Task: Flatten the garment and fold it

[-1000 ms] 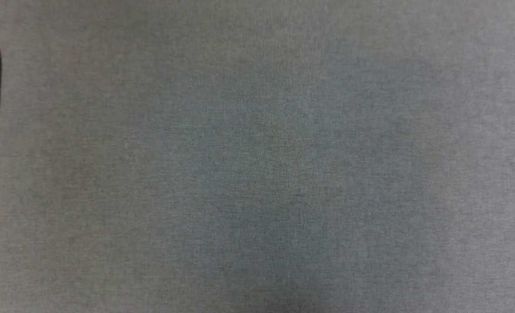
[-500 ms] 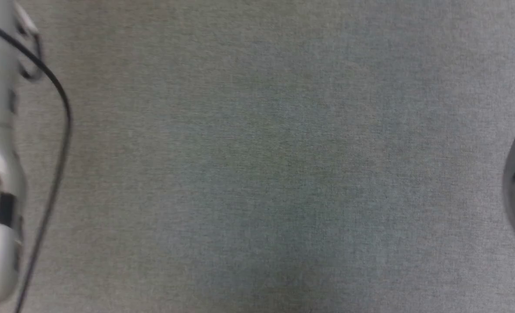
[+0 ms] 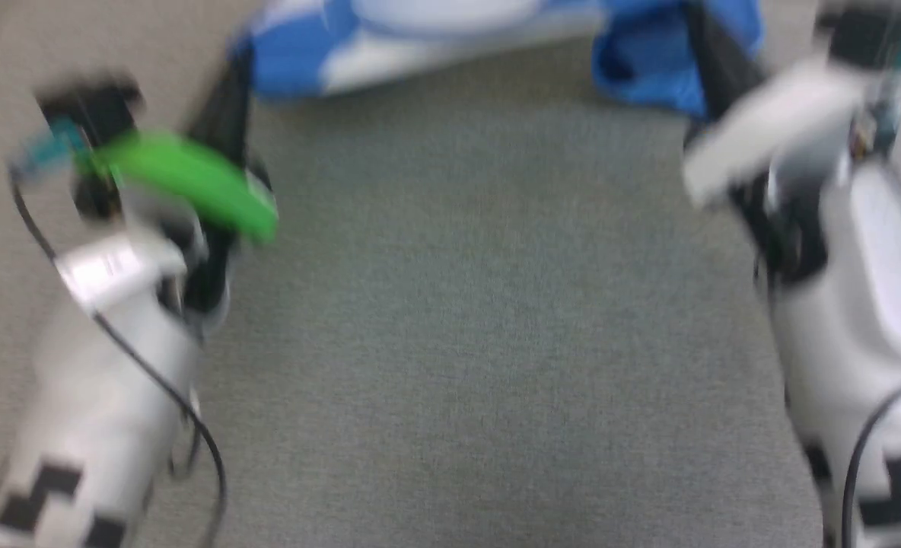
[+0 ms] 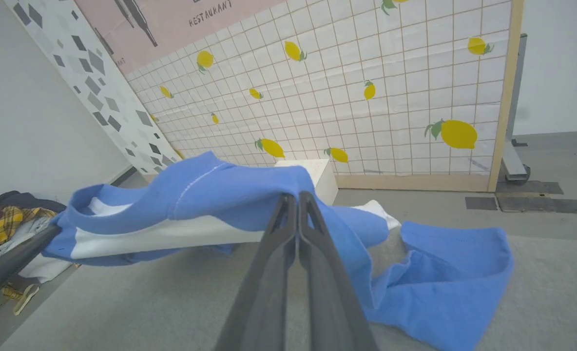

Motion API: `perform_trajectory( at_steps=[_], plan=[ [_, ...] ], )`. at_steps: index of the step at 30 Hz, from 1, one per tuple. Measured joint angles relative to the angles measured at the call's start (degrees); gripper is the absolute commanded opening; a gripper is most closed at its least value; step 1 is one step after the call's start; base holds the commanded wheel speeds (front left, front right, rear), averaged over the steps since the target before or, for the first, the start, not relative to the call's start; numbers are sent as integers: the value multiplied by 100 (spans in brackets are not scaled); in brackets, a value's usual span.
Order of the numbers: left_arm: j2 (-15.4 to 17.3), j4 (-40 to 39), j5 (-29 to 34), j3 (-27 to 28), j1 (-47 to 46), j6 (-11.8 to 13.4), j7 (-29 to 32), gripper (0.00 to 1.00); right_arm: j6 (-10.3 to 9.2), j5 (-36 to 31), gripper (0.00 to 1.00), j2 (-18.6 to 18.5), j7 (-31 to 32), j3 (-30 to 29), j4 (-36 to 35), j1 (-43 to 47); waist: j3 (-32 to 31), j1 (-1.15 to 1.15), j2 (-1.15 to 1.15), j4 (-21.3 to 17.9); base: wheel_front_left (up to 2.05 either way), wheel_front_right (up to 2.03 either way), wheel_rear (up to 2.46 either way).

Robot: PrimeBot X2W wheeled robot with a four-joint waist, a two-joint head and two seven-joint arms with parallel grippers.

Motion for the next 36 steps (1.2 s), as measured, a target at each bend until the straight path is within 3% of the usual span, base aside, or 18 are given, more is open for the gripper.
perform_trajectory(
  at_steps=[5, 11, 18, 27, 36],
  plan=[
    [84, -765, -312, -97, 1434, 88, 175, 0, 1, 212, 0, -146, 75, -142, -737, 1650, -642, 0, 0, 41, 0, 0, 0],
    [216, -1742, -775, -278, 3067, 402, 620, 0, 3, 155, 0, -182, 404, -479, -1589, 3560, -1369, 0, 0, 103, 0, 0, 0],
    [544, -2539, -1043, -568, 4480, 880, 1222, 0, 21, -162, 0, -133, 1038, -758, -2215, 5058, -2026, -1, 0, 124, 0, 0, 0],
    [1045, -2721, -765, -1207, 5063, 1348, 2003, 0, 53, -483, 0, 12, 1924, -921, -2265, 5965, -2326, -1, 0, -9, 0, 0, 0],
    [1058, -2388, -666, -1317, 5067, 1511, 2153, 0, 52, -824, 0, 159, 2564, -784, -2026, 6040, -2198, 0, 0, -61, 0, 0, 0]
  ],
)
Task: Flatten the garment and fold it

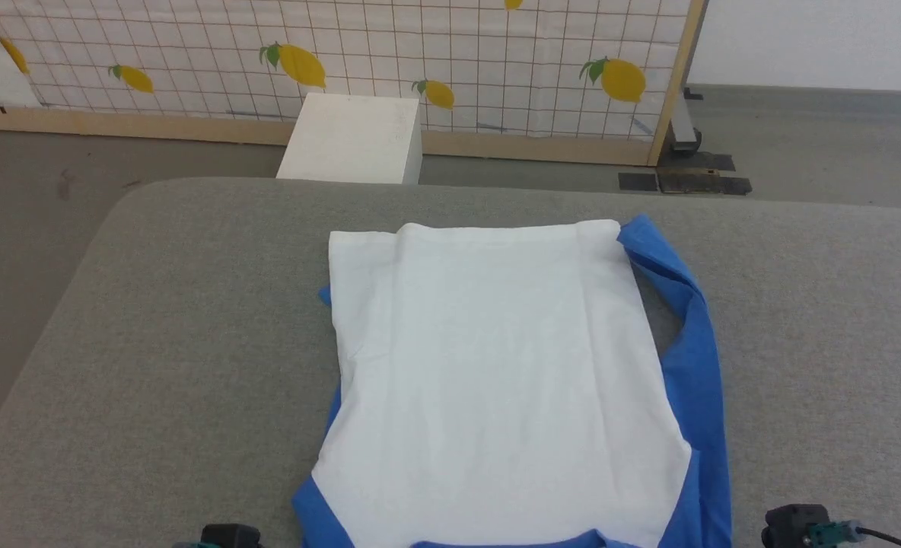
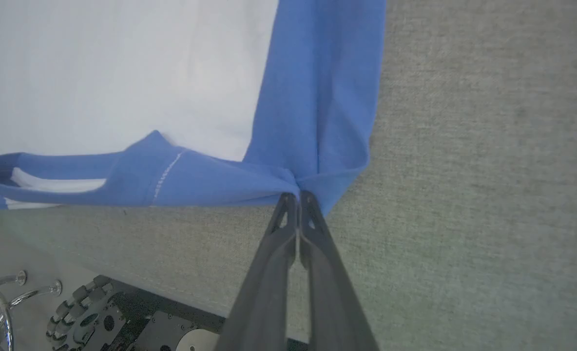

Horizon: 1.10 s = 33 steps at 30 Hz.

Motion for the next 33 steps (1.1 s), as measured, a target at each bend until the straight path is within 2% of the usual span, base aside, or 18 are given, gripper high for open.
perform_trajectory(
  at_steps=[6, 7, 8, 9, 10, 17, 22, 28, 31, 33],
  plan=[
    [-52, 168, -1, 69, -46, 29, -44, 0, -8, -142, 0, 9, 244, 229, 137, -166, 74, 0, 0, -26, 0, 0, 0],
    [-64, 178, -10, 101, -58, 29, -54, 3, -8, -147, 0, 9, 252, 246, 141, -191, 81, 0, 0, -26, 0, 0, 0],
    [-66, 188, -13, 113, -76, 31, -47, 40, -11, -147, 24, 3, 278, 281, 143, -220, 87, 0, 0, -25, 0, 0, 0],
    [-64, 188, -10, 125, -88, 49, -52, 100, -13, -148, 39, -3, 323, 312, 138, -235, 88, 0, 0, -24, 0, 0, 0],
    [-65, 182, -22, 165, -99, 73, -49, 100, -13, -140, 100, 0, 364, 314, 123, -237, 82, 0, 0, -24, 0, 0, 0],
    [287, -194, -255, 519, -99, 392, 151, 100, -54, 73, 100, -231, 697, 170, -448, -227, -8, 0, 0, -36, 0, 0, 0],
    [615, -804, -312, 894, -94, 641, 145, 100, -54, 457, 100, -208, 970, -303, -1146, -197, -111, 0, 0, -39, 0, 0, 0],
    [653, -1337, -123, 1684, -275, 714, -1131, 100, -54, 612, 100, -69, 937, -998, -1630, -544, -118, 0, 0, -31, 0, 0, 0],
    [503, -1323, 16, 2038, -336, 704, -1929, 100, -55, 503, 100, -20, 764, -1190, -1568, -1112, -52, 0, 0, -55, 0, 0, 0],
    [377, -1284, 163, 2230, -366, 693, -2234, 100, -55, 347, 100, -16, 681, -1227, -1413, -1525, 19, 0, 0, -67, 0, 0, 0]
  ],
)
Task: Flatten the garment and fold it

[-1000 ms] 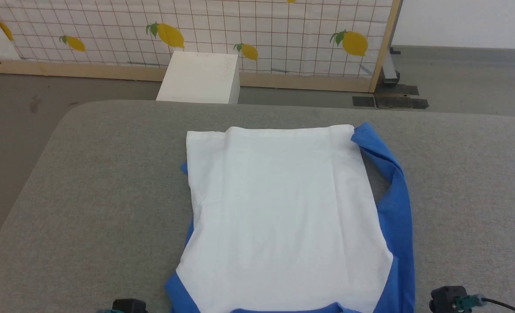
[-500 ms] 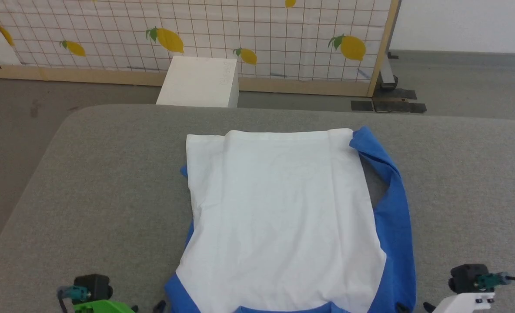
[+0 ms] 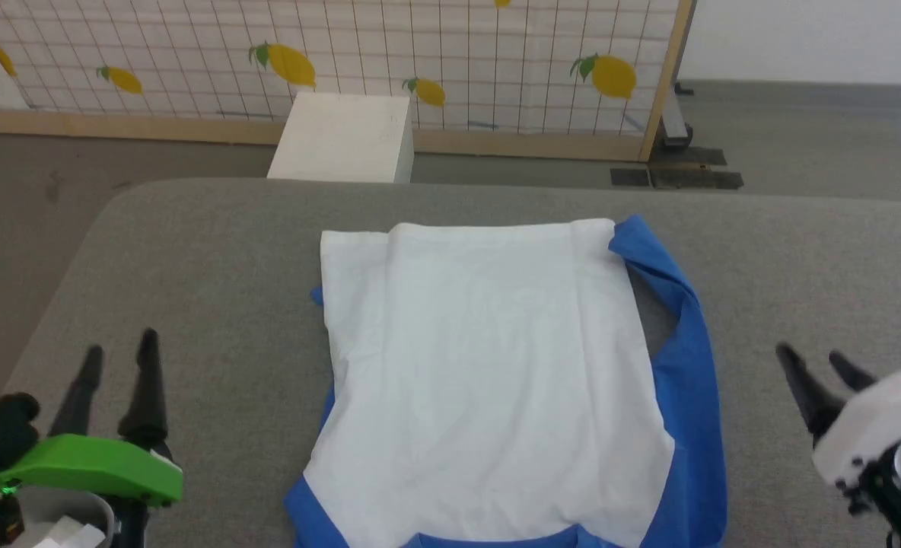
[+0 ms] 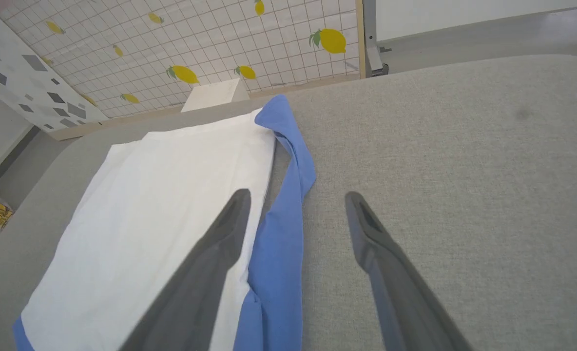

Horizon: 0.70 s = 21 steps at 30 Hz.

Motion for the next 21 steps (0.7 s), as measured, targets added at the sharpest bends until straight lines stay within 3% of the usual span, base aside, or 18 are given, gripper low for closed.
perform_trajectory(
  at_steps=[7, 15, 21],
  plan=[
    [-816, -154, 1245, 970, -353, -158, -178, 100, 0, -642, 100, -171, -69, 350, 898, -1443, 436, 0, 0, 32, 0, 0, 0],
    [-1797, -108, 2135, 1677, -503, -905, -186, 100, 1, -1474, 100, -567, 167, 1145, 2296, -3085, 1170, 1, 0, 142, 0, 0, 0],
    [-2212, 32, 2428, 1952, -707, -1362, -187, 100, 1, -1933, 100, -683, 287, 1522, 3196, -3855, 1697, 1, 0, 260, 0, 0, 0]
  ],
)
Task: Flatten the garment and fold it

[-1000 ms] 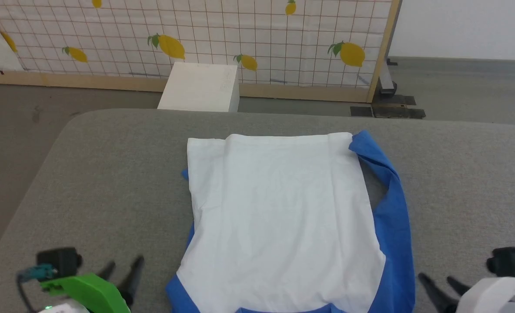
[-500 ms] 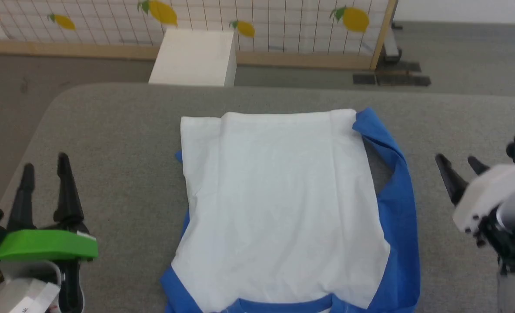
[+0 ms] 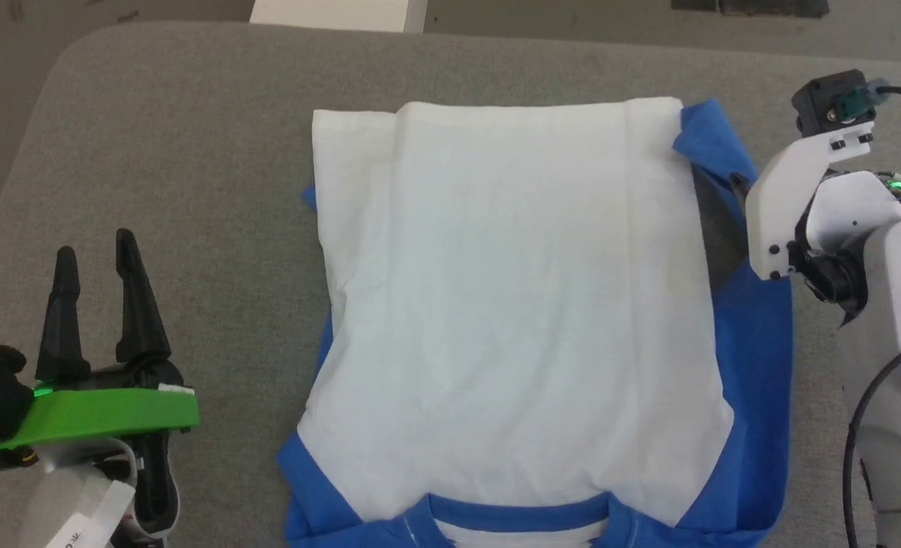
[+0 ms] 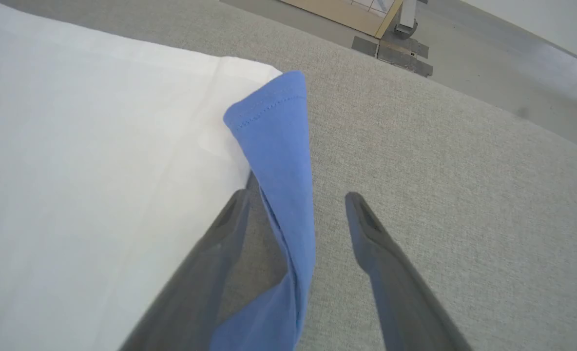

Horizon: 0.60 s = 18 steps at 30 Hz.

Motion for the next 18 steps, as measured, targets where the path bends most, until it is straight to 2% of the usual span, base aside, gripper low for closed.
perform_trajectory(
  at_steps=[7, 8, 9, 10, 18],
  plan=[
    [-312, 140, 231, 215, -177, -369, 0, 100, 0, -233, 99, 8, -165, 25, 735, -387, 467, 1, 0, 167, 0, 0, 0],
    [-343, 148, 286, 240, -183, -409, 0, 100, 0, -244, 48, 20, -199, 11, 803, -416, 507, 0, 0, 192, 0, 0, 0],
    [-359, 165, 332, 254, -184, -432, 0, 100, 0, -255, 19, 31, -257, 5, 850, -435, 533, 0, 0, 211, 0, 0, 0],
    [-385, 179, 372, 282, -185, -470, 1, 100, 0, -270, 0, 51, -353, -12, 893, -466, 559, 0, 0, 231, 0, 0, 0],
    [-549, 338, 489, 381, -185, -605, 0, 100, 0, -135, 0, 144, -789, -203, 1079, -529, 381, 0, 0, 196, 0, 0, 0]
  ],
)
